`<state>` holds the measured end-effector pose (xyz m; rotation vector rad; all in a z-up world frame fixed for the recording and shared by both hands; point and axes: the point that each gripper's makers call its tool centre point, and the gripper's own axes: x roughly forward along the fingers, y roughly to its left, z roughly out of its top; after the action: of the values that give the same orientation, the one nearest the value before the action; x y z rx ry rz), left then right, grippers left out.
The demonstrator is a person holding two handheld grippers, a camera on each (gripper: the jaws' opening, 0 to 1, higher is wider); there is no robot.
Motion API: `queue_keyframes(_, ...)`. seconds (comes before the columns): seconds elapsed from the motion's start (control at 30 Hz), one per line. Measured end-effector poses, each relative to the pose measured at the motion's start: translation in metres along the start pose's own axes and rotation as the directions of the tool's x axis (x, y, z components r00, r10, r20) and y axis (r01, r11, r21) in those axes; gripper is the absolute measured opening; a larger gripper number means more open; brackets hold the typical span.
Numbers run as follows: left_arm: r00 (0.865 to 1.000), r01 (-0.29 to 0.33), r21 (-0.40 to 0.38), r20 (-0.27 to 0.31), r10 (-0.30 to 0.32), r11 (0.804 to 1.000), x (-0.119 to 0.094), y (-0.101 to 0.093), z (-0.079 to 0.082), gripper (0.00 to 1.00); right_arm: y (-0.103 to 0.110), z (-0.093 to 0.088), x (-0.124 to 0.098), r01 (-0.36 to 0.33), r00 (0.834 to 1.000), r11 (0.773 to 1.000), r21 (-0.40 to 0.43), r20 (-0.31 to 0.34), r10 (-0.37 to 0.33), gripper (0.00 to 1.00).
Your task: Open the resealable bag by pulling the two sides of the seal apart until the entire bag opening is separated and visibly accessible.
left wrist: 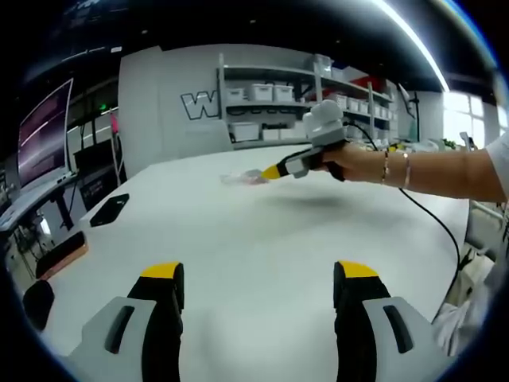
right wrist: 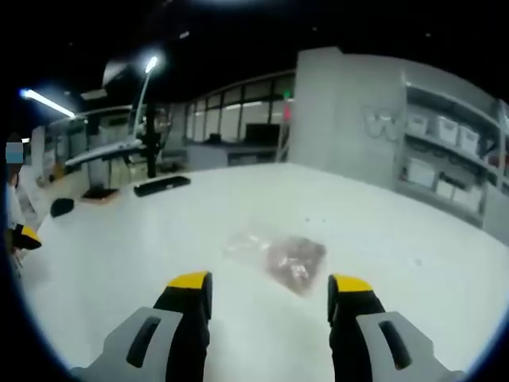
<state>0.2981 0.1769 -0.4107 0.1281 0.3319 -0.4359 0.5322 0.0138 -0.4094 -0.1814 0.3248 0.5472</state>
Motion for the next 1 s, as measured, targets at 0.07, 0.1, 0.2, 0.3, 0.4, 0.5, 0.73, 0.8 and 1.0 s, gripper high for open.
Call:
queue_keyframes(0.07, 1.0, 0.0, -0.002, -0.004, 0.0, 1.0, 0.0, 0.001, -0.001, 0.76, -0.001, -0.001, 0.003, 0.001, 1.0, 1.0, 0.003, 0.0, -0.001, 0.57)
queue_keyframes(0.1, 1.0, -0.001, -0.001, -0.007, 0.001, 1.0, 0.0, 0.001, -0.002, 0.76, -0.001, -0.001, 0.004, 0.001, 1.0, 1.0, 0.001, -0.001, -0.001, 0.57)
queue_keyframes(0.2, 1.0, -0.008, -0.002, -0.011, 0.008, 1.0, 0.0, 0.004, -0.003, 0.76, -0.002, -0.003, 0.009, -0.002, 1.0, 1.0, 0.001, -0.005, 0.002, 0.56)
queue_keyframes(0.3, 1.0, -0.012, -0.005, -0.011, 0.012, 1.0, 0.0, 0.006, -0.003, 0.76, -0.001, -0.004, 0.012, -0.007, 1.0, 1.0, -0.004, -0.004, 0.007, 0.55)
queue_keyframes(0.4, 1.0, -0.013, -0.005, -0.013, 0.013, 1.0, 0.001, 0.006, -0.004, 0.76, 0.0, -0.003, 0.014, -0.01, 1.0, 1.0, -0.003, 0.0, 0.01, 0.54)
queue_keyframes(0.5, 1.0, -0.01, -0.004, -0.015, 0.01, 1.0, 0.002, 0.005, -0.004, 0.76, -0.001, -0.002, 0.017, -0.011, 1.0, 1.0, -0.007, 0.001, 0.011, 0.54)
queue_keyframes(0.73, 1.0, -0.01, -0.007, -0.015, 0.01, 1.0, 0.001, 0.006, -0.005, 0.77, -0.004, 0.003, 0.021, -0.014, 1.0, 1.0, -0.014, 0.009, 0.014, 0.53)
queue_keyframes(0.8, 1.0, -0.013, -0.008, -0.015, 0.013, 1.0, 0.0, 0.007, -0.005, 0.77, -0.004, 0.004, 0.023, -0.014, 1.0, 1.0, -0.021, 0.008, 0.014, 0.52)
queue_keyframes(1.0, 1.0, -0.013, -0.008, -0.013, 0.013, 1.0, -0.002, 0.007, -0.005, 0.77, -0.004, 0.008, 0.026, -0.018, 1.0, 0.999, -0.04, 0.013, 0.018, 0.5)
